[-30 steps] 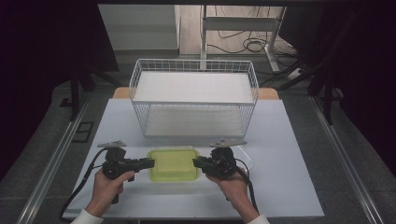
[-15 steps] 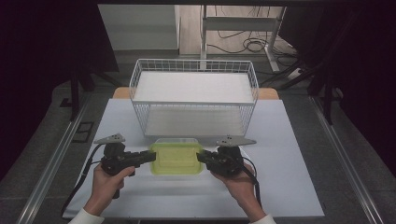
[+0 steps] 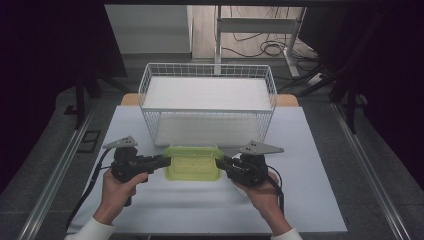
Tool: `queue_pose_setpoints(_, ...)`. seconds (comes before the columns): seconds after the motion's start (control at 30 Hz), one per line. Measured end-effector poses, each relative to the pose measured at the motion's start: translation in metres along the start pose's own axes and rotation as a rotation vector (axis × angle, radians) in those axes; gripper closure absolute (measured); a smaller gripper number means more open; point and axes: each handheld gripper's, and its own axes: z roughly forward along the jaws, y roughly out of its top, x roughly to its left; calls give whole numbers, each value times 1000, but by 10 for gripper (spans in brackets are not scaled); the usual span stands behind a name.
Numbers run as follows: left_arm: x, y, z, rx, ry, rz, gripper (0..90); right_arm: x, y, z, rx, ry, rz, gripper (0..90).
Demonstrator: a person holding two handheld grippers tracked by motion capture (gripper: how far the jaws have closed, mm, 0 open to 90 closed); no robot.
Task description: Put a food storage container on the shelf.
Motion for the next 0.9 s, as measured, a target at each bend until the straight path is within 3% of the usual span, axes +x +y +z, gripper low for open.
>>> queue_pose_setpoints(0.17,-5,11,1,-9,0,23,772,-1,7,-6,-20,-24,-34,769)
queue_pose_setpoints(0.43,-6,24,3,-24,-11,32,771,-6,18,-12,-41,-26,-52,769)
queue_pose_setpoints(0.73,-9,47,0,-52,-17,73,771,-10,38,-21,-73,-32,-74,769)
queue_pose_setpoints(0.9,-6,57,-1,-68,-27,65,771,-11,52,-22,-79,-40,-90,769)
